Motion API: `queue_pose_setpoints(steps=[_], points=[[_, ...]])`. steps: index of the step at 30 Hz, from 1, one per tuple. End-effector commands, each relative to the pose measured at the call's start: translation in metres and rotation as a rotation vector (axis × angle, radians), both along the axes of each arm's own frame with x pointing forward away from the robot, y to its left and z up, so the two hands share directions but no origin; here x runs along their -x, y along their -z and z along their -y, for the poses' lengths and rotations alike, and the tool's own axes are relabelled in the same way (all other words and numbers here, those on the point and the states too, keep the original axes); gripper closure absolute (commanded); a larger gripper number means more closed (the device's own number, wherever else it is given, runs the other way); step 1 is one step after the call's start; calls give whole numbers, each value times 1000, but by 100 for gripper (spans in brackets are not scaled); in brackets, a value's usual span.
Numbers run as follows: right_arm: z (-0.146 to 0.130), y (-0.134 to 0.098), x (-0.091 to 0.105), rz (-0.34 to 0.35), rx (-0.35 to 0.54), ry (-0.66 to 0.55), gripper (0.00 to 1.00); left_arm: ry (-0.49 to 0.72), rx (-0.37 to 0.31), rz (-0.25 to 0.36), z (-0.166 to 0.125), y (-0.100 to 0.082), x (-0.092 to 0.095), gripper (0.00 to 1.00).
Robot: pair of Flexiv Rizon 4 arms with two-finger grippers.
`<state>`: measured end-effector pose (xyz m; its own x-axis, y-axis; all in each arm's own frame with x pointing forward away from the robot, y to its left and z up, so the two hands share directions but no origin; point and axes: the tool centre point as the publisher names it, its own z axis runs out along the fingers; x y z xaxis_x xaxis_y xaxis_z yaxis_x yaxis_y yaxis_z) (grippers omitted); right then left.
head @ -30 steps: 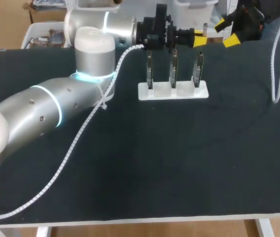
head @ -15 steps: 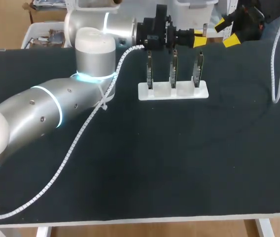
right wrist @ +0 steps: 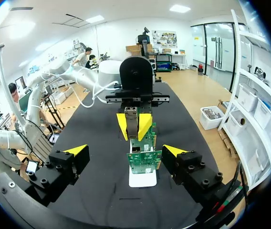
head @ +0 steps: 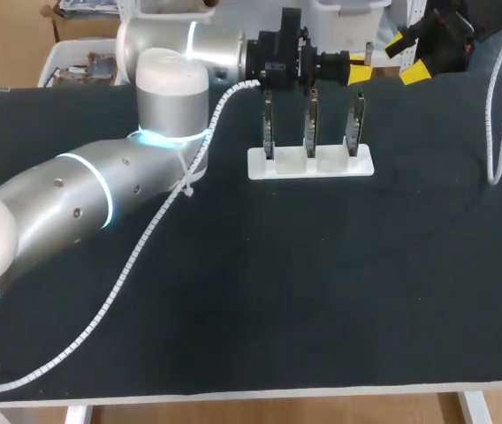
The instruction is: Pick up the optical module with the left hand, and insert it into the network port with the right hand.
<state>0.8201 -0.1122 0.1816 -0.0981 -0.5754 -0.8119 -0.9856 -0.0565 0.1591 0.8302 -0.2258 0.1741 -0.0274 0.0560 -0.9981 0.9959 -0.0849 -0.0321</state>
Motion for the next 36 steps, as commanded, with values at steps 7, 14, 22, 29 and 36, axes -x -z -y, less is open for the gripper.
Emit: queue_pose_setpoints(steps=[7, 14, 22, 29, 36], points=[[0, -1, -8, -224, -36, -315, 0, 97, 2, -6, 4, 1, -10, 100], [0, -1, -8, -224, -36, -315, 0, 97, 2, -6, 4, 1, -10, 100], [0, -5, -12, -213, -29, -300, 0, 97, 2, -6, 4, 1, -10, 100], [-2, -15, -25, -190, -26, -259, 0, 97, 2, -6, 4, 1, -10, 100], [-20, -22, -25, -182, -24, -289, 0, 97, 2, -6, 4, 1, -10, 100]])
